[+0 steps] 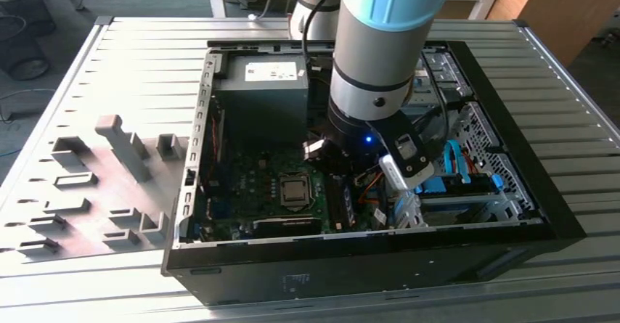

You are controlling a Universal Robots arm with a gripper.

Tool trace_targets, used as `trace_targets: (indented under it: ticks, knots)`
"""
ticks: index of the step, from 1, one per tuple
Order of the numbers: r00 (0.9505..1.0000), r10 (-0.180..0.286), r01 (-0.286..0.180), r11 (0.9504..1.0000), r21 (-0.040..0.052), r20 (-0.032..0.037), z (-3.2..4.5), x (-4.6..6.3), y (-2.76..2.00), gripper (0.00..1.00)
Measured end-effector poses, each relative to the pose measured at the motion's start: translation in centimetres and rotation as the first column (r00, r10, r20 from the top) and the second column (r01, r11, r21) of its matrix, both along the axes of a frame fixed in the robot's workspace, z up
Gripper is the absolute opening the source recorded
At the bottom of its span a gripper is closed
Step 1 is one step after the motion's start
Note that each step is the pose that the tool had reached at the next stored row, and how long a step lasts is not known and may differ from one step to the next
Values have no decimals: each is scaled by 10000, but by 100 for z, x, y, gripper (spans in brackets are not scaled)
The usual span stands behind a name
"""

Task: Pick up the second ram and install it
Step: 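Insert the second ram into the second slot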

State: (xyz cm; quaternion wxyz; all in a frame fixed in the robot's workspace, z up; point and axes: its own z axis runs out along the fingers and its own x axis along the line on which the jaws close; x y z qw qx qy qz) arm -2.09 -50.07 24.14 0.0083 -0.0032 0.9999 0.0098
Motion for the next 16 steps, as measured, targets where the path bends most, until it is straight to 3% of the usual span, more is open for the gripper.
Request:
trace_targets:
  ticks: [16]
  knots:
    - [10000,1,-1,10000,-1,0,-67,3,5,14]
